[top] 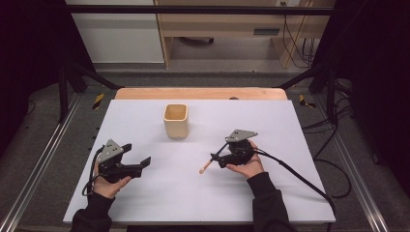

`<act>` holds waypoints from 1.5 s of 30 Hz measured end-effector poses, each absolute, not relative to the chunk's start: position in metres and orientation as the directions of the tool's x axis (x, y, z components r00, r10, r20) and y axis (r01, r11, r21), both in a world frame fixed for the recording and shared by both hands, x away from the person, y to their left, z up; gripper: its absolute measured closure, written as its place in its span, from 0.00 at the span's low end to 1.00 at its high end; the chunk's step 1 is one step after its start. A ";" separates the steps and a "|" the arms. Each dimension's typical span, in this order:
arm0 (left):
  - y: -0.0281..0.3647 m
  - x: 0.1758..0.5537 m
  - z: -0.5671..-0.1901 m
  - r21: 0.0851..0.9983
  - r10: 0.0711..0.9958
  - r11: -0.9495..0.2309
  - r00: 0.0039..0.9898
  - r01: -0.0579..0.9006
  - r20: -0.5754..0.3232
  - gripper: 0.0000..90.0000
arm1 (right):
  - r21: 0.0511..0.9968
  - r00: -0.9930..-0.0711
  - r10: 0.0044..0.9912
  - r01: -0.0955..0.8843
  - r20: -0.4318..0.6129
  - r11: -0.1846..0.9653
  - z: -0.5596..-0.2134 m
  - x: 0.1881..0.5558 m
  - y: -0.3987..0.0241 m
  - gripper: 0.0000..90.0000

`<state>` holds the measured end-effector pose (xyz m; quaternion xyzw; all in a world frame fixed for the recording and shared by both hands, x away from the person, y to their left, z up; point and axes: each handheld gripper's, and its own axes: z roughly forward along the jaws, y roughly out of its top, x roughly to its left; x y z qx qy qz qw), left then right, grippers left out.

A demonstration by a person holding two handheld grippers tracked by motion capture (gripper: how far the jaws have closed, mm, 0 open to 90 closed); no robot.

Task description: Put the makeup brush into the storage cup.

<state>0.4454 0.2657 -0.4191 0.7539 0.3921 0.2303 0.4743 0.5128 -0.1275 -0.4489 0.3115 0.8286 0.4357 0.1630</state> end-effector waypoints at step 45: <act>0.265 0.447 -0.421 0.892 0.809 -0.251 0.587 0.376 -0.020 0.12 | 0.758 -0.806 0.592 0.384 -0.004 0.527 -0.485 0.530 -0.109 0.25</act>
